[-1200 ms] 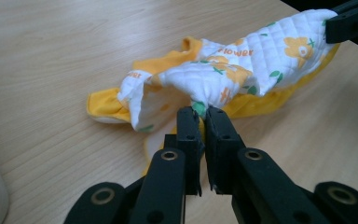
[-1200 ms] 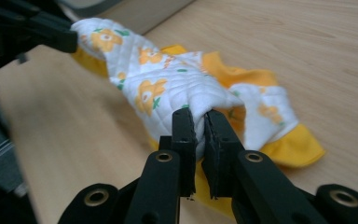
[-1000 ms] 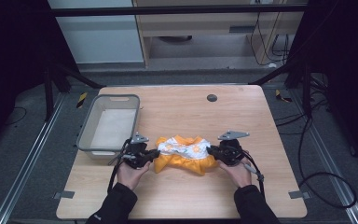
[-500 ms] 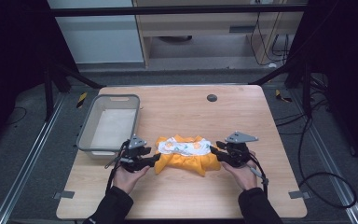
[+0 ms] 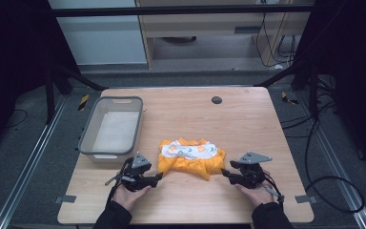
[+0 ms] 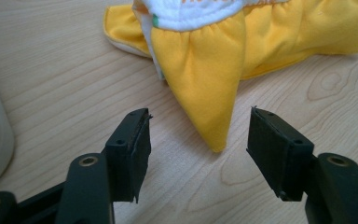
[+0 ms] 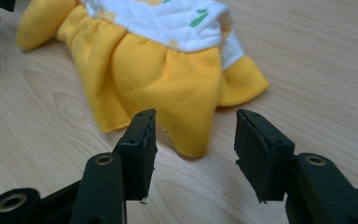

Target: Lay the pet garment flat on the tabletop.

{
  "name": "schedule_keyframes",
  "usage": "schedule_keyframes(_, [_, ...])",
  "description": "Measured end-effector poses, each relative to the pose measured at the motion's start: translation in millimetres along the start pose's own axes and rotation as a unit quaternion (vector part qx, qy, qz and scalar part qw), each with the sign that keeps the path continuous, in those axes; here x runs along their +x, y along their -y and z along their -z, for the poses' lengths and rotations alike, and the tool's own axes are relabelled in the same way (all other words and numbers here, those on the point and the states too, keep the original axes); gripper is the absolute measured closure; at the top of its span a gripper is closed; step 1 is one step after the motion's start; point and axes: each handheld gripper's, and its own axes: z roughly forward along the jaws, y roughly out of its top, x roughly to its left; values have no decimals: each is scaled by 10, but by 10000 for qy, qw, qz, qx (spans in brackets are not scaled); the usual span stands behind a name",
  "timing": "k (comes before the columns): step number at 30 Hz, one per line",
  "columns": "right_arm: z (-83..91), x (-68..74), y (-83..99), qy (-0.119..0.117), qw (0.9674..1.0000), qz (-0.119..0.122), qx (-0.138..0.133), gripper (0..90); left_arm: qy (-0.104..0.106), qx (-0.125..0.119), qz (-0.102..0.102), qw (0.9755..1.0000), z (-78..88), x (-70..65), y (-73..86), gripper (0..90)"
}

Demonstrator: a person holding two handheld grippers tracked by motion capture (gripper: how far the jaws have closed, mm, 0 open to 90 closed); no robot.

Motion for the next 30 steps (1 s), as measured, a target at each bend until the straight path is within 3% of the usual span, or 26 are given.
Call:
schedule_keyframes(3, [-50, 19, -5, -52, 10000, -22, 47, 480, -17, -20, 22, 10000, -21, -12, 0, 409])
schedule_keyframes(8, [-252, 53, -21, -96, 9996, 90, 230, 492, 14, 188, 42, 9998, -125, -10, -15, 546])
schedule_keyframes(10, [-283, 52, -17, -107, 9994, 127, 304, 534, 36, 212, 70, 9997, -155, -3, -18, 606])
schedule_keyframes(12, [-295, 58, -12, -112, 9989, 95, 455, 640, 80, 209, 87, 9997, -179, 7, -22, 693])
schedule_keyframes(13, [-285, 62, -15, -110, 9986, 136, 503, 740, 171, 218, 105, 9996, -190, 20, -24, 773])
schedule_keyframes(14, [-285, 62, -15, -110, 9986, 136, 503, 740, 171, 218, 105, 9996, -190, 20, -24, 828])
schedule_keyframes(15, [-255, 71, -31, -167, 9986, 167, 463, 838, 270, 154, 105, 9995, -165, 24, -28, 859])
schedule_keyframes(16, [-226, 88, -45, -178, 9988, 150, 420, 853, 270, 154, 105, 9995, -165, 24, -28, 867])
schedule_keyframes(25, [173, 176, -162, -502, 9984, 250, 45, 860, 664, -335, 56, 9972, 299, -5, -114, 878])
schedule_keyframes(28, [329, 206, -151, -761, 9970, 166, -10, 860, 767, -336, 75, 9965, 444, -31, -50, 877])
schedule_keyframes(30, [367, 221, -134, -811, 9966, 169, 3, 859, 830, -276, 113, 9961, 468, -38, -18, 875])
